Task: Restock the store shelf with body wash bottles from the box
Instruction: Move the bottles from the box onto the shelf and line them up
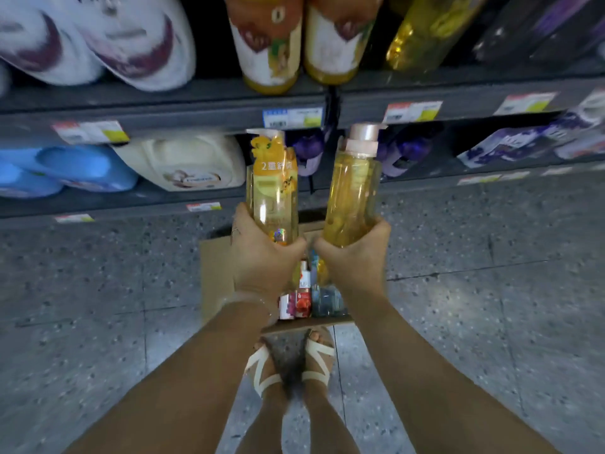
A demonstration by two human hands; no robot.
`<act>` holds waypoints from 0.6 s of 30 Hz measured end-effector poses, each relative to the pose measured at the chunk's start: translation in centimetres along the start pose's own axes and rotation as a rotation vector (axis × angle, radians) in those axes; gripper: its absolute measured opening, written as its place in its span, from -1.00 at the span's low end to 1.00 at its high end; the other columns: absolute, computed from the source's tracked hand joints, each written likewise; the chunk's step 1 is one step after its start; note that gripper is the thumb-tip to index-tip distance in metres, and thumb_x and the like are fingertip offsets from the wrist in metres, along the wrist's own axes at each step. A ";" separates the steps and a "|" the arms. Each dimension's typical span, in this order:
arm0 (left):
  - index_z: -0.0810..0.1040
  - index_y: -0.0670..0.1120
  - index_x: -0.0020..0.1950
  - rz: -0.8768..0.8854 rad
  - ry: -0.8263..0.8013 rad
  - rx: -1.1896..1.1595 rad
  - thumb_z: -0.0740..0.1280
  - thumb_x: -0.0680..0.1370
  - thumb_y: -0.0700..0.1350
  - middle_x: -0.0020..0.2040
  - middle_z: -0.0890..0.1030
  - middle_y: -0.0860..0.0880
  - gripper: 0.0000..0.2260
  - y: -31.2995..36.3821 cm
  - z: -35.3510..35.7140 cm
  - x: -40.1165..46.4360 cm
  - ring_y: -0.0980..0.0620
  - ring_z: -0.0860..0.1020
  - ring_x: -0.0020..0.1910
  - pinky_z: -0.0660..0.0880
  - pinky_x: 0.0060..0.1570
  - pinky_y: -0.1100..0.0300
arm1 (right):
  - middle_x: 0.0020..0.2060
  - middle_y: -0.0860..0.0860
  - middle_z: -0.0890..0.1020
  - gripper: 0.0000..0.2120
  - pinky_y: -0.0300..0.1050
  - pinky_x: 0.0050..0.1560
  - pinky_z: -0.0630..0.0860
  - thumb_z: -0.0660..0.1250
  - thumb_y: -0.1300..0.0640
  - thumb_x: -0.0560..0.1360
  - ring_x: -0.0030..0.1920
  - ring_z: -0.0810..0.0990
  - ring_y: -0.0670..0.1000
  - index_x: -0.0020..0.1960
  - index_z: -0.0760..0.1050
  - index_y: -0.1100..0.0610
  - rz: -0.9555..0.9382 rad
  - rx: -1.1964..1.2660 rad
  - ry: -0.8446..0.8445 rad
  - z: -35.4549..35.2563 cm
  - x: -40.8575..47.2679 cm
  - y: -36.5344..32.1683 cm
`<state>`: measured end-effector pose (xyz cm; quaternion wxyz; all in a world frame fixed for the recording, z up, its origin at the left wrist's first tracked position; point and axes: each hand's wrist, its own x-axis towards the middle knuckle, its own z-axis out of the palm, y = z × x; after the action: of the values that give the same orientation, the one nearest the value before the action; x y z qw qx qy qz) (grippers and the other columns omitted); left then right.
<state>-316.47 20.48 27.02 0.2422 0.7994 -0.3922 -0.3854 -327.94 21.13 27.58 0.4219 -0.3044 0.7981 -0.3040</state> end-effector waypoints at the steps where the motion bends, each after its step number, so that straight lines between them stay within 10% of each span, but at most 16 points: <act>1: 0.33 0.00 0.18 0.039 0.017 -0.029 0.51 0.15 0.03 0.05 0.57 -0.01 -0.33 2.0 -0.9 -0.8 0.00 0.58 0.01 0.52 -0.03 0.14 | 0.06 0.05 0.48 -0.30 -0.01 0.08 0.59 0.57 0.19 0.18 0.05 0.55 0.01 0.17 0.24 0.05 -0.049 0.034 0.023 -1.2 -0.7 -1.9; 18: 0.32 0.03 0.13 0.621 0.097 -0.236 0.56 0.20 0.01 0.01 0.49 0.10 -0.39 29.9 -15.6 -15.8 0.00 0.54 0.07 0.42 0.04 0.17 | 0.18 0.08 0.39 -0.22 -0.28 0.11 0.28 0.56 0.13 0.23 0.23 0.41 0.06 0.31 0.23 0.21 -0.533 0.151 0.390 -23.2 -13.4 -25.1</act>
<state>-323.28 17.47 63.47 0.4573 0.6258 -0.5576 -0.2974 -336.00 20.54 63.40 0.1883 -0.4061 0.7315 -0.5143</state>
